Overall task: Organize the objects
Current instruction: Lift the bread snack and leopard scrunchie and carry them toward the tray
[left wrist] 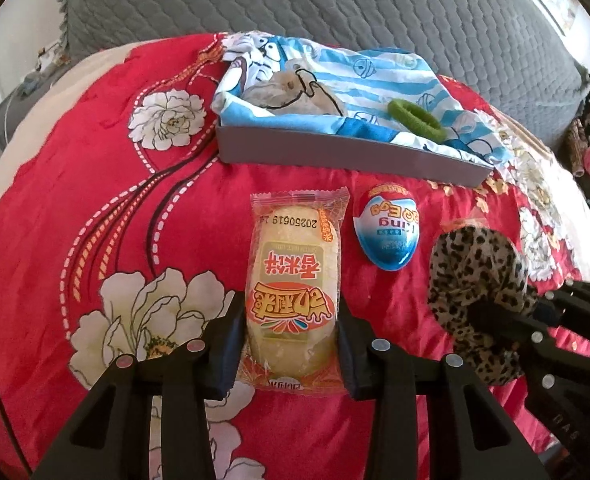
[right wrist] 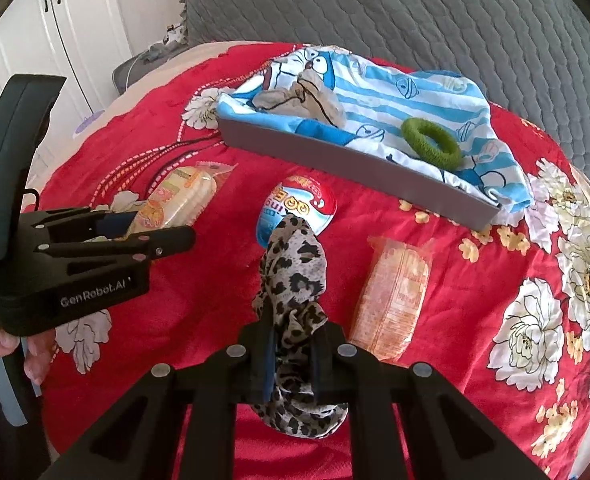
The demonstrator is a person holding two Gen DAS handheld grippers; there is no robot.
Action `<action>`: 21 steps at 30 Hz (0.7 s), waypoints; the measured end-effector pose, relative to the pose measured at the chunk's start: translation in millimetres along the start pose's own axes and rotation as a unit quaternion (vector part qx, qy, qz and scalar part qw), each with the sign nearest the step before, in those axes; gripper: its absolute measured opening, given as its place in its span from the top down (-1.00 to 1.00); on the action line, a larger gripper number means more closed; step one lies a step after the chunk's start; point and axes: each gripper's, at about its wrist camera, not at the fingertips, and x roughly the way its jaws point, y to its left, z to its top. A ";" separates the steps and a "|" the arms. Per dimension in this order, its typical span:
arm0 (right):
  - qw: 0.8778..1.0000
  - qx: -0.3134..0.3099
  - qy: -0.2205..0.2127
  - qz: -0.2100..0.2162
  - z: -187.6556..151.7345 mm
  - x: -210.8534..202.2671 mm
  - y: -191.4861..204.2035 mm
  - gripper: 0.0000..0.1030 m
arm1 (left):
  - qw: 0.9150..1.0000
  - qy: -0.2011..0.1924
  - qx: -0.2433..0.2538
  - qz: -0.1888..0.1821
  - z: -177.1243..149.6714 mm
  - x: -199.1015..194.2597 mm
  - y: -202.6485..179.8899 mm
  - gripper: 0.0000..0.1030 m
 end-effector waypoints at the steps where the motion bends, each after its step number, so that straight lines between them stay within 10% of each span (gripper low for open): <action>1: 1.000 0.000 -0.002 0.000 0.1 -1.6 0.2 0.74 | 1.000 0.001 -0.001 0.000 -1.0 -1.7 -0.2 0.19; 21: 0.998 0.009 -0.065 0.000 11.6 -49.9 -1.2 0.74 | 0.997 -0.061 0.023 0.032 1.8 -57.0 -20.5 0.19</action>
